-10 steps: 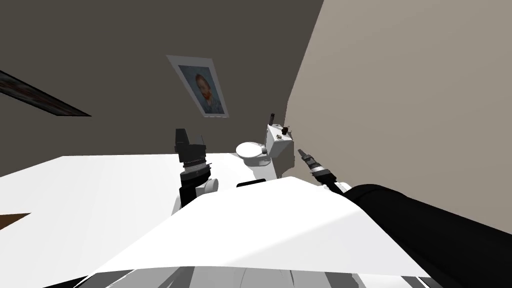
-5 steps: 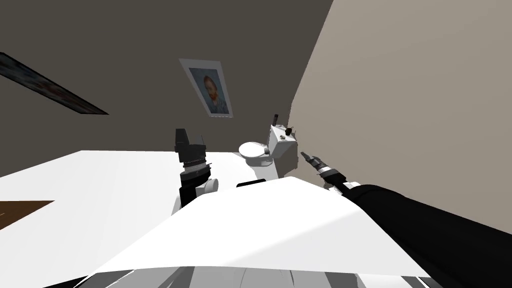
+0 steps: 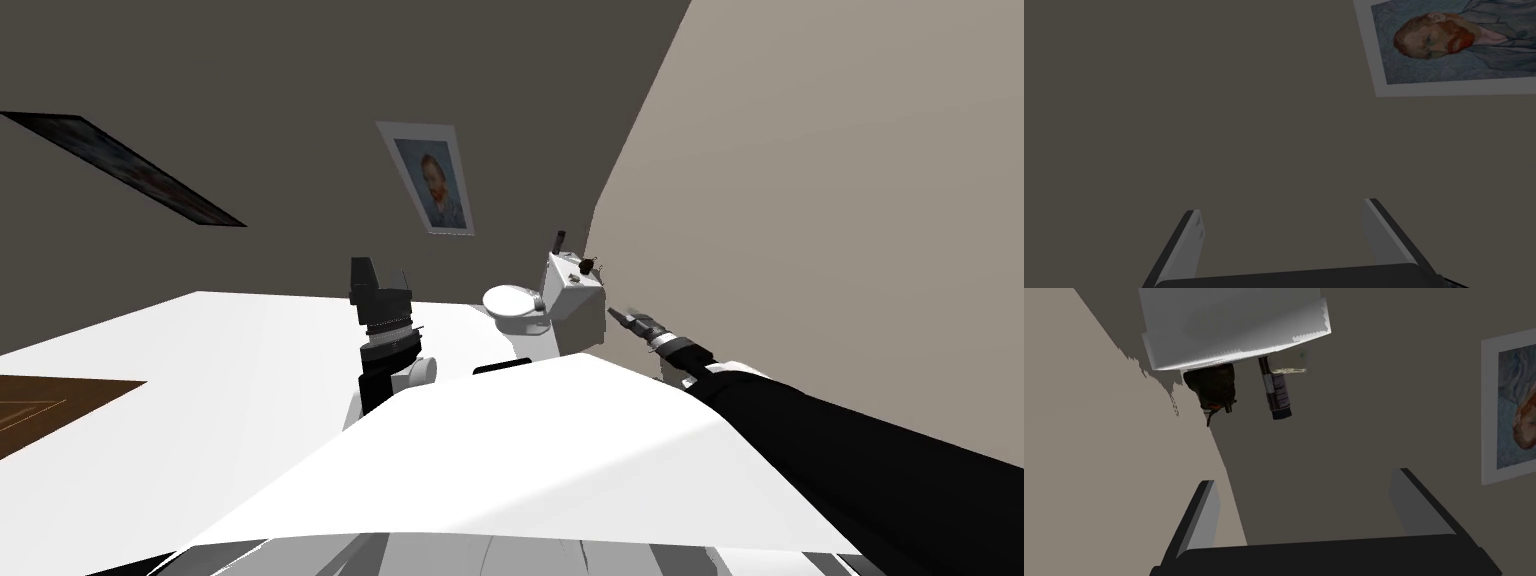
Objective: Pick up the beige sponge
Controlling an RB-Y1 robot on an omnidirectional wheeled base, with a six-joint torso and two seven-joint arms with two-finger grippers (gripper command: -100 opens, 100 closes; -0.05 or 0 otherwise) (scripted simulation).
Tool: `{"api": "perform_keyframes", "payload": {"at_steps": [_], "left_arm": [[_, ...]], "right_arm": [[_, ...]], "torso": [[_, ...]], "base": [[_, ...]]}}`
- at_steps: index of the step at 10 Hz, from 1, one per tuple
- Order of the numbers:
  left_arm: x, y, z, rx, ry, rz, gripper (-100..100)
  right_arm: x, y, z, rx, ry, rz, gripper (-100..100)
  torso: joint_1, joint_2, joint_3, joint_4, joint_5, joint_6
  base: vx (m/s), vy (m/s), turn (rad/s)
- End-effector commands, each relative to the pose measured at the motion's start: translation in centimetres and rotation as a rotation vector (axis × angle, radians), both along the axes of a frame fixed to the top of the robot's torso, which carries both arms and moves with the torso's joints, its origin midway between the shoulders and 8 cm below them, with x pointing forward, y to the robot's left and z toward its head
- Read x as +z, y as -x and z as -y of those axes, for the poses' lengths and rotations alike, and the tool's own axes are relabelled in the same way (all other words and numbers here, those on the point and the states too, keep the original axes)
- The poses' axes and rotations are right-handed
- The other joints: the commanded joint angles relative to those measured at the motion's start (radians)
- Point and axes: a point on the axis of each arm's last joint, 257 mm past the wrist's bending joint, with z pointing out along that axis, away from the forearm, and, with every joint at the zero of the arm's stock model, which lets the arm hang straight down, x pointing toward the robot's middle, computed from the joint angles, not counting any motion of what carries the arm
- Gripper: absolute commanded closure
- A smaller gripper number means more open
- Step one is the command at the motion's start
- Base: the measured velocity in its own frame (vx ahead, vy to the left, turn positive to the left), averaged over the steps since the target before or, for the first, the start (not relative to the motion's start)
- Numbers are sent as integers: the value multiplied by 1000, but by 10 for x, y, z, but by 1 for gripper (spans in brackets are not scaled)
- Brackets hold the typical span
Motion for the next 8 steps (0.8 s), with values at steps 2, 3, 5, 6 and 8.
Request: {"api": "perform_keyframes", "payload": {"at_steps": [2,3,5,6,8], "left_arm": [[0,0,0,0,0,0,0],[0,0,0,0,0,0,0],[0,0,0,0,0,0,0],[0,0,0,0,0,0,0],[0,0,0,0,0,0,0]], "right_arm": [[0,6,18,25,98,-65,-100],[-2,11,29,35,152,-105,-100],[-1,11,38,69,219,-150,-100],[0,8,37,79,227,-153,-100],[0,10,45,106,284,-195,-100]], "torso": [[0,0,0,0,0,0],[0,-1,-1,0,0,0],[0,-3,-2,-1,0,0],[0,-4,-2,-1,0,0],[0,-3,-2,-1,0,0]], "base": [[55,18,78],[104,25,156],[97,15,82],[79,16,52],[79,5,76]]}}
